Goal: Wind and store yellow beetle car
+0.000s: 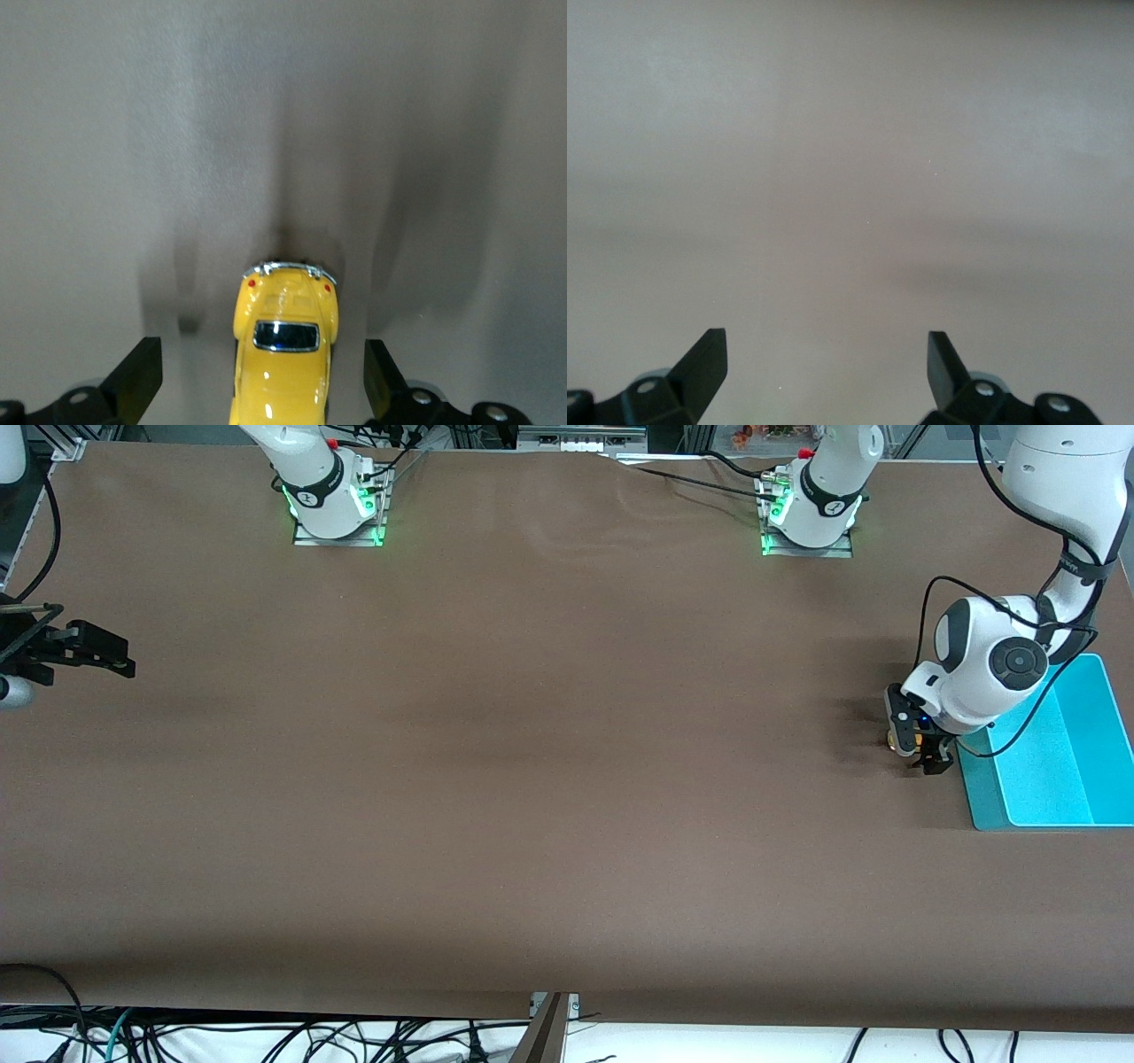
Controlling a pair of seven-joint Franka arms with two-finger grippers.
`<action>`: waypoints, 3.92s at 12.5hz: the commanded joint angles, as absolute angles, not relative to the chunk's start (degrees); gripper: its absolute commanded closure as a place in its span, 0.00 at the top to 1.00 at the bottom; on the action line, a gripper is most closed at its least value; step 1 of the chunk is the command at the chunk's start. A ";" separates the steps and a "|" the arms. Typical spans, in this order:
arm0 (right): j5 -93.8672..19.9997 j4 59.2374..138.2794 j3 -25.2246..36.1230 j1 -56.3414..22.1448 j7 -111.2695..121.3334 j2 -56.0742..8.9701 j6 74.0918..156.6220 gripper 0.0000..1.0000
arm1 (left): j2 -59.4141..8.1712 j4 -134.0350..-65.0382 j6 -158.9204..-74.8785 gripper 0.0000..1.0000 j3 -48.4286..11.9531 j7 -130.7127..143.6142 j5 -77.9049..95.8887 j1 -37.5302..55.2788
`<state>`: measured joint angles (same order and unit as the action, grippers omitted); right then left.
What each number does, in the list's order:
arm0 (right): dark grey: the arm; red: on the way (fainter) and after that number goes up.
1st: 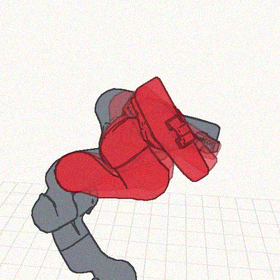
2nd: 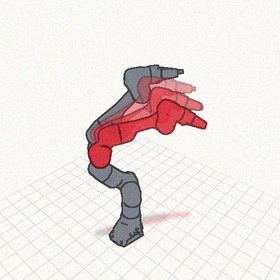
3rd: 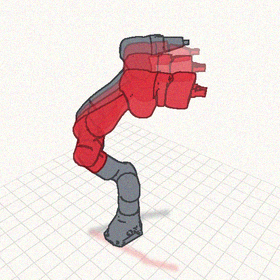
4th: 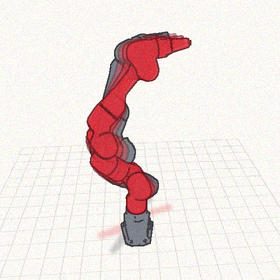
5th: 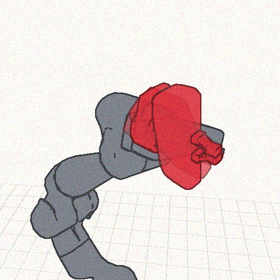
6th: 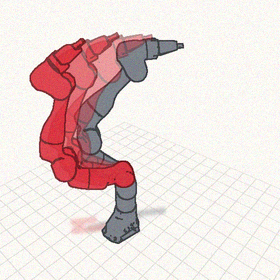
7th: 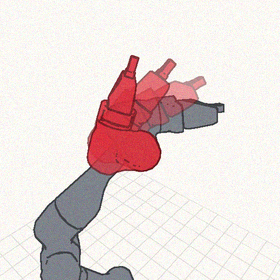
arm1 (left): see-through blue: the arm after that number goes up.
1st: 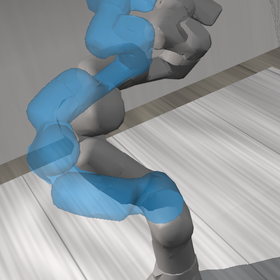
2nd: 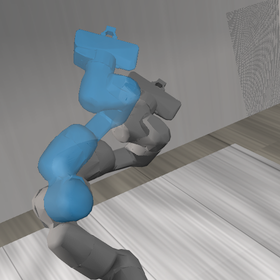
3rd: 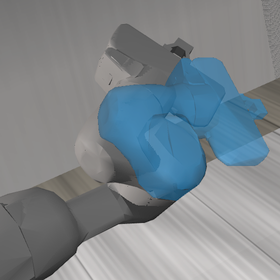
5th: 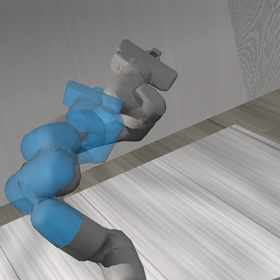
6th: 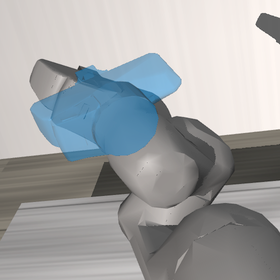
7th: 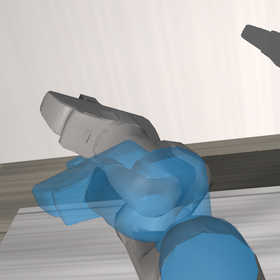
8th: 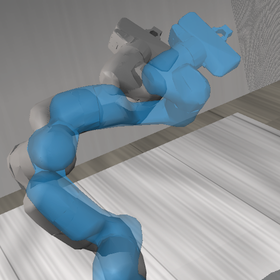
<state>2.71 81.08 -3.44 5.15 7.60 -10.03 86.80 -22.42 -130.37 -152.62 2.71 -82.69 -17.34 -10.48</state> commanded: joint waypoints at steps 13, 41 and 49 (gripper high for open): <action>3.16 81.04 -2.81 4.75 6.24 -9.93 86.31 1.00 | -14.69 -119.28 -119.75 0.03 -1.05 -86.92 -17.84 -12.39; 3.25 81.04 -2.81 4.83 5.80 -9.93 86.57 1.00 | -19.86 -86.50 -92.40 1.00 -16.68 -65.38 -9.32 -25.06; 2.90 80.95 -2.81 4.83 5.62 -9.93 86.57 1.00 | -17.76 -83.32 -87.28 1.00 -22.24 -15.68 -5.71 -14.79</action>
<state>2.72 81.14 -2.85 4.95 6.46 -10.20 86.72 -18.45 -84.94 -89.30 -23.20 -22.79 -6.72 -18.16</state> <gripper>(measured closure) 0.000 0.000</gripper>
